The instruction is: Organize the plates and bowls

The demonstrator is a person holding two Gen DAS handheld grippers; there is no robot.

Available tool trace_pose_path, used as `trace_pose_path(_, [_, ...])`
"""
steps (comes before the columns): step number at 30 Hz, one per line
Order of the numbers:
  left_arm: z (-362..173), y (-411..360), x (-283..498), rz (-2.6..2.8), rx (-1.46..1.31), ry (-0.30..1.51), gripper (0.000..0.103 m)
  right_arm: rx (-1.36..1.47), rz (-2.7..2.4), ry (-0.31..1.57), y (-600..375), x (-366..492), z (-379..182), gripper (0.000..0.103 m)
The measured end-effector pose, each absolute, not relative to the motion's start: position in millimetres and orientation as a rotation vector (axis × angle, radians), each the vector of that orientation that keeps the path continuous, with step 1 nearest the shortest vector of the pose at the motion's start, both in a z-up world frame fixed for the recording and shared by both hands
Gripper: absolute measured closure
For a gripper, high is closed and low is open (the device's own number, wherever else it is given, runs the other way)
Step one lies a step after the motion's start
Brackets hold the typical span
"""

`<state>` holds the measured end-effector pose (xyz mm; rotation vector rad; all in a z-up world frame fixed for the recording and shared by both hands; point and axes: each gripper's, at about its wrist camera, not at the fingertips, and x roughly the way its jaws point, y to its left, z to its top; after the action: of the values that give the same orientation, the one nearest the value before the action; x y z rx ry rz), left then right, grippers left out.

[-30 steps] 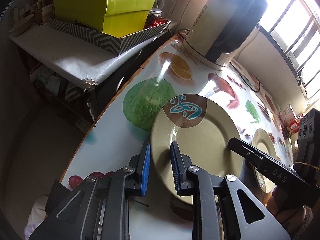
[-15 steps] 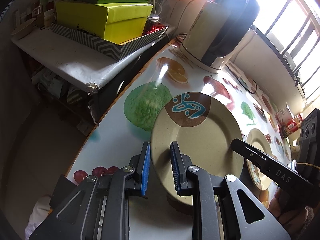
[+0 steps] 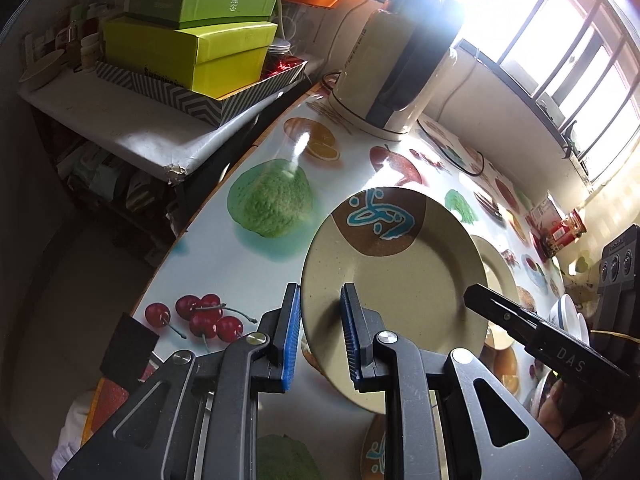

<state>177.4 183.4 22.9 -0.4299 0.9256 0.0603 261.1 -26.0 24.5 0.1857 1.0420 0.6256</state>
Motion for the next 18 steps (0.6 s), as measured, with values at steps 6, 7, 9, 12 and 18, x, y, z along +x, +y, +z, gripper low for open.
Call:
trace_pose_path(6, [24,169,162,0.030,-0.425,0.929,0.082,0.192,0.605,1.041,-43,239,28,0.083])
trace_pose_path(7, [23,167,160,0.025,-0.424,0.931,0.082,0.194,0.600,1.042,-46,235,28,0.083])
trace_pose_path(9, [22,162,155,0.017,-0.420,0.938,0.082,0.195,0.591,1.043,-52,228,28,0.083])
trace_pose_path(12, [21,153,148,0.004,-0.410,0.947,0.082,0.198,0.573,1.046,-60,218,27,0.083])
trace_pose_path(18, [15,142,138,-0.019,-0.402,0.969,0.082,0.209,0.549,1.059,-75,199,21,0.083])
